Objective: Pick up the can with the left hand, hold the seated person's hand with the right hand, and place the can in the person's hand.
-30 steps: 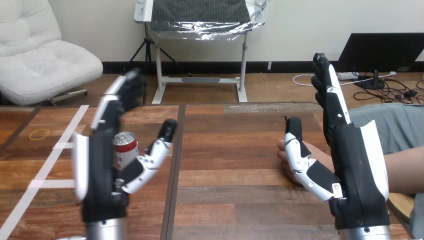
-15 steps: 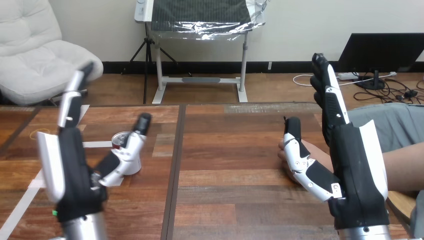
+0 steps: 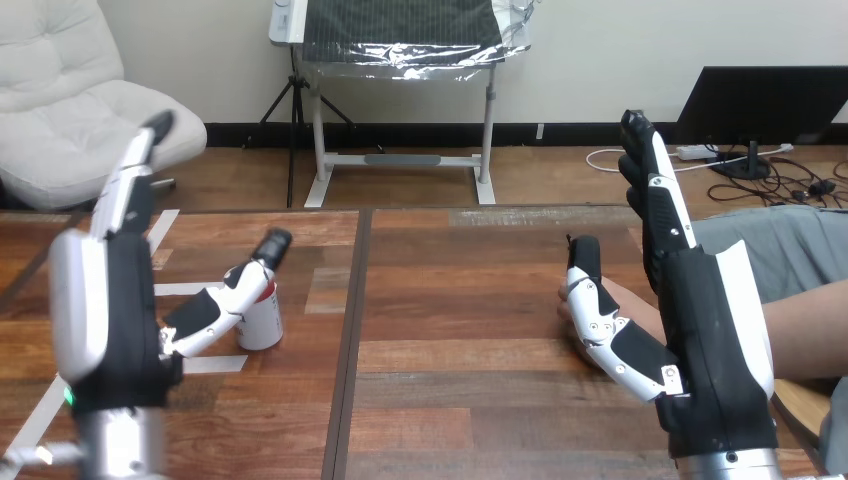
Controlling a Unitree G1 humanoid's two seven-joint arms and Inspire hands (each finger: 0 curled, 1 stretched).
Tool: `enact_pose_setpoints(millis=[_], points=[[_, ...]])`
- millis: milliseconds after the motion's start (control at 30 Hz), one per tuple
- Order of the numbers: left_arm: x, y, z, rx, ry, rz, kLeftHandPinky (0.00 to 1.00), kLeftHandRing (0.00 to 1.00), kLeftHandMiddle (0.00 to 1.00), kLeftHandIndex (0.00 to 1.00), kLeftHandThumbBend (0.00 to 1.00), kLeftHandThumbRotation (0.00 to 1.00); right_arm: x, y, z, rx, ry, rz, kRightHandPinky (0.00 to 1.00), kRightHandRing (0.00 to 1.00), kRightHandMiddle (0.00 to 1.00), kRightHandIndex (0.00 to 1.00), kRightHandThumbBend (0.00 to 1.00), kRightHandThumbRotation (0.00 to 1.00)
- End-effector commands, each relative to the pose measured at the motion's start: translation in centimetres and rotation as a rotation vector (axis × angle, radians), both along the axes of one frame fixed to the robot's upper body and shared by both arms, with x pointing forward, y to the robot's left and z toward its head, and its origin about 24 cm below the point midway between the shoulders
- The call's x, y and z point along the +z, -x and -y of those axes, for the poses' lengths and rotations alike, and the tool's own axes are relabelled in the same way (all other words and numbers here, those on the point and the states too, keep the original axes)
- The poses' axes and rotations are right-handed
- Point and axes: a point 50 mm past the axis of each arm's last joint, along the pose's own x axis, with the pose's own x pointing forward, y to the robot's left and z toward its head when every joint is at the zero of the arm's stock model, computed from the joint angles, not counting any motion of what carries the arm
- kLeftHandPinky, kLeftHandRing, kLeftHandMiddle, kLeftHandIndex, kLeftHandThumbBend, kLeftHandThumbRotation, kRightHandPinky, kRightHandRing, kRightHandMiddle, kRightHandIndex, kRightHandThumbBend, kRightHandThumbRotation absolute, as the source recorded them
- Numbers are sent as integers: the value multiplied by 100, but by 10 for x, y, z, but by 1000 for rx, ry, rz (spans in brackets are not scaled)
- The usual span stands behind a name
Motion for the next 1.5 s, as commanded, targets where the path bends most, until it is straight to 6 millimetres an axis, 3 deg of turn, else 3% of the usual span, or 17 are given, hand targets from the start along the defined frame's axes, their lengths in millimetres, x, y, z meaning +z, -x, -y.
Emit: enact_pose_setpoints(millis=[0, 500, 1100, 1467], points=[[33, -9, -9, -69, -153, 24, 92, 93, 93, 89, 76, 41, 19, -7, -1, 10, -18, 105, 100, 100, 100, 100, 0, 0], [56, -21, -33, -169, -339, -202, 87, 92, 94, 88, 80, 33, 18, -9, 0, 5, -22, 99, 99, 100, 100, 100, 0, 0], [78, -44, -44, -230, -528, -476, 88, 93, 95, 91, 81, 31, 19, -11, 2, 6, -14, 103, 97, 98, 99, 99, 0, 0], [90, -63, -47, -272, -635, -523, 84, 90, 91, 88, 82, 24, 21, -12, 6, 4, 3, 119, 90, 96, 98, 97, 0, 0]])
